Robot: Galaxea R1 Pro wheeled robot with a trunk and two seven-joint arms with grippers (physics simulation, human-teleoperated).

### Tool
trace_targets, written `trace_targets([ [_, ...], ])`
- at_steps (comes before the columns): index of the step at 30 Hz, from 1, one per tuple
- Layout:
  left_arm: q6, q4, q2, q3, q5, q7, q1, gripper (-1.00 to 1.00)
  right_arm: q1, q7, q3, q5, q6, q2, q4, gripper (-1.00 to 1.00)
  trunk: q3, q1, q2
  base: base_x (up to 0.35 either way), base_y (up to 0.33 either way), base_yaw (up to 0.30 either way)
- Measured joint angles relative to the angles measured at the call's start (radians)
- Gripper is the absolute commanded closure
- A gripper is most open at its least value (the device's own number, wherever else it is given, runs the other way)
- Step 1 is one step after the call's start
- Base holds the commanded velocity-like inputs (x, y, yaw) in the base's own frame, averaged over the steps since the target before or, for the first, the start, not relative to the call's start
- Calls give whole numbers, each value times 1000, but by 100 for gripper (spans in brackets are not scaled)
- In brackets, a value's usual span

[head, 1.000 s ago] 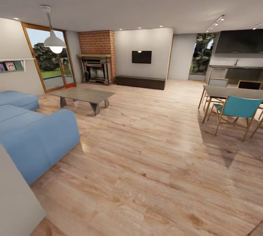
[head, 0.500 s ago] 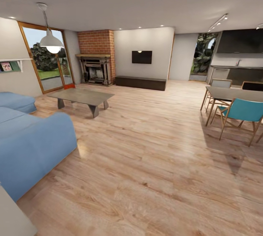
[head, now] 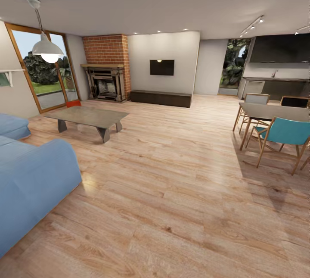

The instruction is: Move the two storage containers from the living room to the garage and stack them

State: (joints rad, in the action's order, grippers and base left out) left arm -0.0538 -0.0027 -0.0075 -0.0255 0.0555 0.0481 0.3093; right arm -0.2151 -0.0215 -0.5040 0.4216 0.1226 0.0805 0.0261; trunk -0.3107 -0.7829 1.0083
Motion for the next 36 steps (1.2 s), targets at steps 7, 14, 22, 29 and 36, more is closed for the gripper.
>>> trace_targets([
  [7, 0, 0, 0, 0, 0, 0, 0, -100, 0, 0, 0, 0, 0, 0, -1, -100, 0, 0, 0, 323, 0, -102],
  [14, 0, 0, 0, 0, 0, 0, 0, -100, 0, 0, 0, 0, 0, 0, -1, -100, 0, 0, 0, 323, 0, -79],
  [22, 0, 0, 0, 0, 0, 0, 0, -100, 0, 0, 0, 0, 0, 0, -1, -100, 0, 0, 0, 323, 0, -30],
  [29, 0, 0, 0, 0, 0, 0, 0, -100, 0, 0, 0, 0, 0, 0, -1, -100, 0, 0, 0, 323, 0, -1],
  [36, 0, 0, 0, 0, 0, 0, 0, -100, 0, 0, 0, 0, 0, 0, -1, -100, 0, 0, 0, 323, 0, 0],
])
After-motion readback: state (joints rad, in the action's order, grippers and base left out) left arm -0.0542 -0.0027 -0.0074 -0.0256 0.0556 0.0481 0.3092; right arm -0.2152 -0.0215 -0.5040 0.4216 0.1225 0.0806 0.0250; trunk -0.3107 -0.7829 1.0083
